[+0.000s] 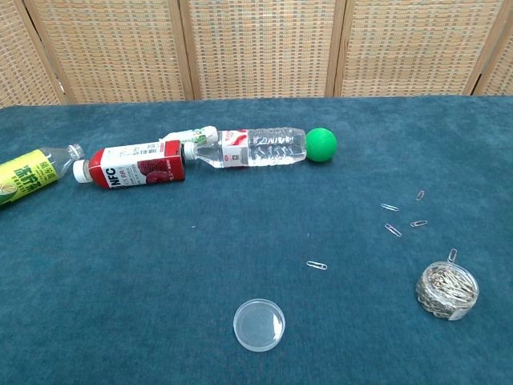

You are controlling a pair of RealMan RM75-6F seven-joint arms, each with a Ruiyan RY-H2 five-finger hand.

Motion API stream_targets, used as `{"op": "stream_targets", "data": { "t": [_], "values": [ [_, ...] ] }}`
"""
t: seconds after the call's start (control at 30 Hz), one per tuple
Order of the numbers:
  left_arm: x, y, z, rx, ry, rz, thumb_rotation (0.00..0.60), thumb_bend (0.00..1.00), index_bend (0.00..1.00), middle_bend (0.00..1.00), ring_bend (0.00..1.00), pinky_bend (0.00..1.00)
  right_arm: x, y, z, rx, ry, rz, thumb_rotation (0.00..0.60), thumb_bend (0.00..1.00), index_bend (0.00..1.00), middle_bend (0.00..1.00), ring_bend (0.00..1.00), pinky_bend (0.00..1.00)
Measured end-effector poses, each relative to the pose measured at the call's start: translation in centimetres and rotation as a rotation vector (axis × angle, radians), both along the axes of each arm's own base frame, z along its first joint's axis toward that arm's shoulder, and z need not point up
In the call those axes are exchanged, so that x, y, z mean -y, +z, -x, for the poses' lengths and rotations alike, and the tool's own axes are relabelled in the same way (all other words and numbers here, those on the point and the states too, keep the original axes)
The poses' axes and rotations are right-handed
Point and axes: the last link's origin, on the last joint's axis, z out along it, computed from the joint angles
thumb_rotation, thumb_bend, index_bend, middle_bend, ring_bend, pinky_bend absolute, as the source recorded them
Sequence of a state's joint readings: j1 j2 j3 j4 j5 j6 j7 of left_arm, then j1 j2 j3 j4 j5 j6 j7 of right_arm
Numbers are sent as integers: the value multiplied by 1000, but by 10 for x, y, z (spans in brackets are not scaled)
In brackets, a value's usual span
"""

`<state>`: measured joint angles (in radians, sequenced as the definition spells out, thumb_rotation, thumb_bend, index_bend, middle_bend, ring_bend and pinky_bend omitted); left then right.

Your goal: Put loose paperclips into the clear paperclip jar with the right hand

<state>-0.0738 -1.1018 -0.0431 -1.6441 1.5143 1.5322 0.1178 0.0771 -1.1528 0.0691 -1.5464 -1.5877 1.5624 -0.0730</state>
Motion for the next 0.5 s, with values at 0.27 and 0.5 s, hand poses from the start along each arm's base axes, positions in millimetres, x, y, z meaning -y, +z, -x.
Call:
{"op": "stream_targets", "data": {
  "t": [0.27,0.5],
  "values": [
    [-1,-2,1,-6,1,8,600,0,0,0,0,0,1,-3,0,5,-6,-14,600,0,22,0,0,0],
    [-4,-3,2,-6,9,11,600,0,0,0,0,0,22,-12,-8,37,33,-54,600,0,223,0,0,0]
  ]
}}
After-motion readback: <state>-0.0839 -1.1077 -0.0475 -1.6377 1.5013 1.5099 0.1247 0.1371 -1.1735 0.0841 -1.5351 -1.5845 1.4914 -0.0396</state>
